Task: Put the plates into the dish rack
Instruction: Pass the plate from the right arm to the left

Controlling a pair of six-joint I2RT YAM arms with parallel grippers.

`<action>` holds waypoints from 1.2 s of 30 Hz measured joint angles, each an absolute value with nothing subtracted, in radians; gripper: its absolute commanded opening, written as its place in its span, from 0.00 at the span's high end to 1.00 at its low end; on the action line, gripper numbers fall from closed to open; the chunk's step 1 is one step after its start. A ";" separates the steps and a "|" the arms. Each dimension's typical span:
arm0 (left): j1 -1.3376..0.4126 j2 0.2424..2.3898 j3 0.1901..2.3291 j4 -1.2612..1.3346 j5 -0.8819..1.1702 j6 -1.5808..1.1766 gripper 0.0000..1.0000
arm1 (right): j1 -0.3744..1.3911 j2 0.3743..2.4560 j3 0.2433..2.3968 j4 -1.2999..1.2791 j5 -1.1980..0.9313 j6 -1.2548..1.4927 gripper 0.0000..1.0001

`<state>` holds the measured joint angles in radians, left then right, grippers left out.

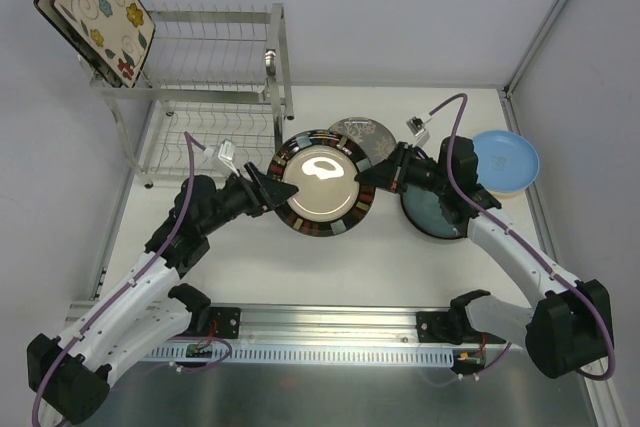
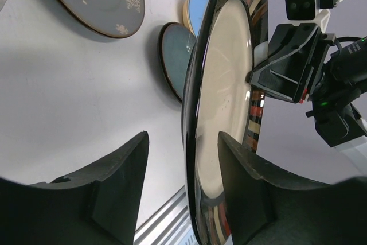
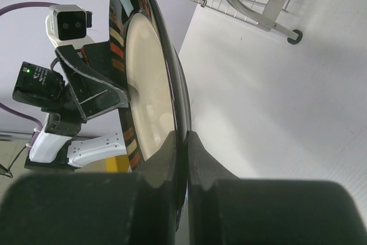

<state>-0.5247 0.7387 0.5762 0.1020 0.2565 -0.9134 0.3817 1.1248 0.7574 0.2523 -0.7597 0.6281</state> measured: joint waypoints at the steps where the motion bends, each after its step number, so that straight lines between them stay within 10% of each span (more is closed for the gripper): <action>1: -0.525 0.739 0.573 0.104 0.257 -0.915 0.52 | 0.382 1.125 0.757 0.253 -0.760 0.628 0.99; 14: -0.525 0.730 0.558 0.142 0.260 -0.931 1.00 | 0.385 1.125 0.757 0.246 -0.755 0.611 0.91; 30: -0.531 0.722 0.556 0.035 0.262 -0.768 1.00 | 0.395 1.033 0.834 -0.091 -0.651 0.362 0.01; 36: -0.531 0.722 0.591 -0.023 0.273 -0.675 1.00 | 0.394 0.958 0.891 -0.305 -0.517 0.234 0.01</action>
